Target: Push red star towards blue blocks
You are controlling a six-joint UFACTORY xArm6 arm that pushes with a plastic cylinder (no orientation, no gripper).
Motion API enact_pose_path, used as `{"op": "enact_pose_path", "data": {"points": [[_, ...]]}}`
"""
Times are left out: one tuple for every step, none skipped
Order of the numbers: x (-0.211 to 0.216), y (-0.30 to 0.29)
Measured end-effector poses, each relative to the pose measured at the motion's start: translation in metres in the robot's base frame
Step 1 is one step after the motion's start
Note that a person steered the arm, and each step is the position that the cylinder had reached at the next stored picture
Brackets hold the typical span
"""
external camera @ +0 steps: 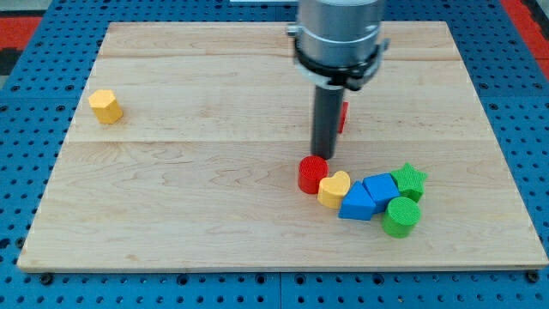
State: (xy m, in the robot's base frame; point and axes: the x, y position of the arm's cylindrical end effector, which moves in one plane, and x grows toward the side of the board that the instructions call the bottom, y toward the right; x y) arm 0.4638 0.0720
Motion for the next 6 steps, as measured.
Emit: {"op": "enact_pose_path", "data": {"points": [[-0.011,0.050],[-0.061,0.051],[-0.099,-0.012],[-0.084,-0.073],[-0.091,-0.015],[-0.059,0.034]]}}
